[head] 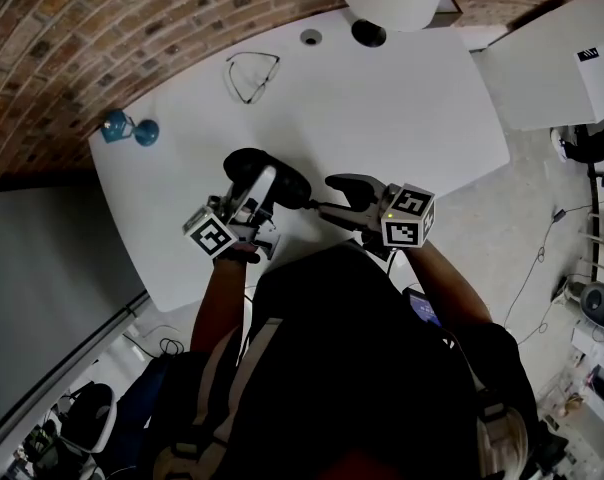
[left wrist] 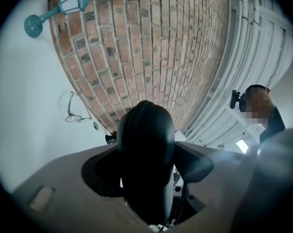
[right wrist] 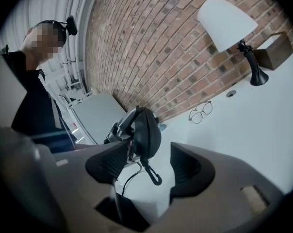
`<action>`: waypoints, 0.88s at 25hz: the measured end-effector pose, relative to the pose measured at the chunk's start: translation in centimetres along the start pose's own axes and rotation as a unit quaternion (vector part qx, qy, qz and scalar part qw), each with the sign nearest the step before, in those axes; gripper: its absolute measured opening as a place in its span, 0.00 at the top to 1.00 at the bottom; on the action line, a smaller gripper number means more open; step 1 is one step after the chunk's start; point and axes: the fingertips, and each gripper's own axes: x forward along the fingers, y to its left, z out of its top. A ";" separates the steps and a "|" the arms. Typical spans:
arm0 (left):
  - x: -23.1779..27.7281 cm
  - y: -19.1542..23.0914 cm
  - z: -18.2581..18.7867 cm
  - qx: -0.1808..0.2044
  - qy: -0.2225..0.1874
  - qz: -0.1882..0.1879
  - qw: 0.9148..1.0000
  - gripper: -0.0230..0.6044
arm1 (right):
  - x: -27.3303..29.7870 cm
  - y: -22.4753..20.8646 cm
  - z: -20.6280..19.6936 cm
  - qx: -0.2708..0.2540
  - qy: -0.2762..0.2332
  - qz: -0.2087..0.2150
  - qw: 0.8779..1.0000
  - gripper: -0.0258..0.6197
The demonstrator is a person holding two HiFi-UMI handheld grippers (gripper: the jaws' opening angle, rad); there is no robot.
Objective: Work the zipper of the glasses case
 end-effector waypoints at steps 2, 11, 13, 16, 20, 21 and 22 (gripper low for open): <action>0.1 0.1 -0.2 -0.002 0.000 0.005 1.000 0.47 | 0.5 0.2 -0.1 -0.004 0.005 0.004 1.000 0.53; 0.3 -0.2 -1.2 -0.022 0.001 0.012 1.000 0.48 | 2.4 0.6 -0.1 0.003 0.016 0.021 1.000 0.45; 0.4 -0.3 -1.4 -0.018 0.004 0.012 1.000 0.48 | 2.9 0.8 -0.3 0.006 0.019 0.028 0.999 0.45; 0.6 -0.6 -1.4 -0.003 0.010 0.016 1.000 0.48 | 3.4 0.9 -0.4 0.012 0.021 0.032 0.999 0.45; 0.6 -0.6 -1.3 -0.005 0.008 0.016 1.000 0.48 | 3.7 0.8 -0.5 0.020 0.023 0.036 0.999 0.57; 0.6 -0.7 -1.1 -0.001 0.007 0.015 1.000 0.48 | 3.7 0.8 -0.5 0.026 0.021 0.037 0.999 0.58; 0.6 -0.9 -1.0 0.001 0.006 0.013 1.000 0.48 | 3.7 0.8 -0.5 0.032 0.020 0.040 0.998 0.58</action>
